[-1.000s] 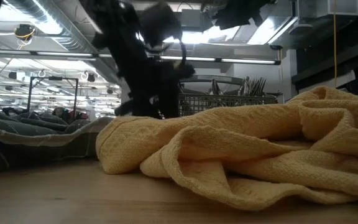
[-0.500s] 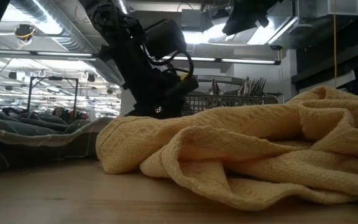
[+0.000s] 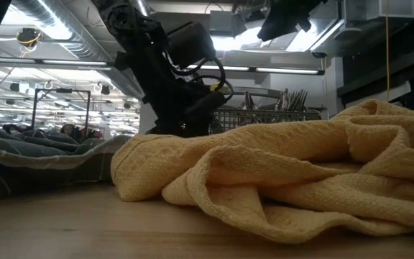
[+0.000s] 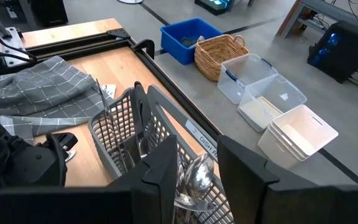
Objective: Sort silverware
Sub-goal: Put the silver fork into the gray utensil holder
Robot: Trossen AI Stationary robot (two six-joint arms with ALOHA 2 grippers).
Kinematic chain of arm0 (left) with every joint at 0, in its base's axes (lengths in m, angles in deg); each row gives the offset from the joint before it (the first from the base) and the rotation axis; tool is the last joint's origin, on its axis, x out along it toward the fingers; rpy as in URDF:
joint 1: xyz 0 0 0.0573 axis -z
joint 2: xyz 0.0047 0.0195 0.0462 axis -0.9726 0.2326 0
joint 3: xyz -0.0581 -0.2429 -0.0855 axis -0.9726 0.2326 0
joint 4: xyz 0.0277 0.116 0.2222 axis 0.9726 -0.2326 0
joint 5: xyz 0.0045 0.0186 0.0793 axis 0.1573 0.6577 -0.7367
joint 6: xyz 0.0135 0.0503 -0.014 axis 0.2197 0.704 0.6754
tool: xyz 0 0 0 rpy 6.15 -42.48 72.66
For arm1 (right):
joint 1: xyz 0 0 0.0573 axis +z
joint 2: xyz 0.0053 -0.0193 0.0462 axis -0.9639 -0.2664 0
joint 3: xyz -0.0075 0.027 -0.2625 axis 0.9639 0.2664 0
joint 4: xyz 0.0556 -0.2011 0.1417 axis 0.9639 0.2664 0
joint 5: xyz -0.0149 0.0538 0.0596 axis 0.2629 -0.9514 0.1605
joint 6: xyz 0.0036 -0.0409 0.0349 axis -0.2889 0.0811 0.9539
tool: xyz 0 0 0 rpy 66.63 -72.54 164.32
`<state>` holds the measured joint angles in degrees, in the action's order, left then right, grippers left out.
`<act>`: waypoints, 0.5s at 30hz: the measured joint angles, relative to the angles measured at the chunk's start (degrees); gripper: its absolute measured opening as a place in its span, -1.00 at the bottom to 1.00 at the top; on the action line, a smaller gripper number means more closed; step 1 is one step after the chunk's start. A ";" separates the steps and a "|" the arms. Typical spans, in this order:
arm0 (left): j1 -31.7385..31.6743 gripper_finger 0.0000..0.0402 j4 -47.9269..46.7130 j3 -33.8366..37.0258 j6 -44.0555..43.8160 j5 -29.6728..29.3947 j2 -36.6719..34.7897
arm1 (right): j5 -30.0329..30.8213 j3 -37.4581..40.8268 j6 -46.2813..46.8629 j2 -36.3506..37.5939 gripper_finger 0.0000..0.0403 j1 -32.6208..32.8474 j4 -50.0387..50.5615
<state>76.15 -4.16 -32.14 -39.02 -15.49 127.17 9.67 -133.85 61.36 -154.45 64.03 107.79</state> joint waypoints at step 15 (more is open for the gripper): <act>0.94 -0.34 0.36 -0.22 2.97 -2.59 3.86 | 0.02 0.02 0.00 0.00 -0.43 0.00 -0.15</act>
<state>77.09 -3.80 -32.36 -36.05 -18.08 131.02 9.69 -133.84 61.36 -154.45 64.03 107.63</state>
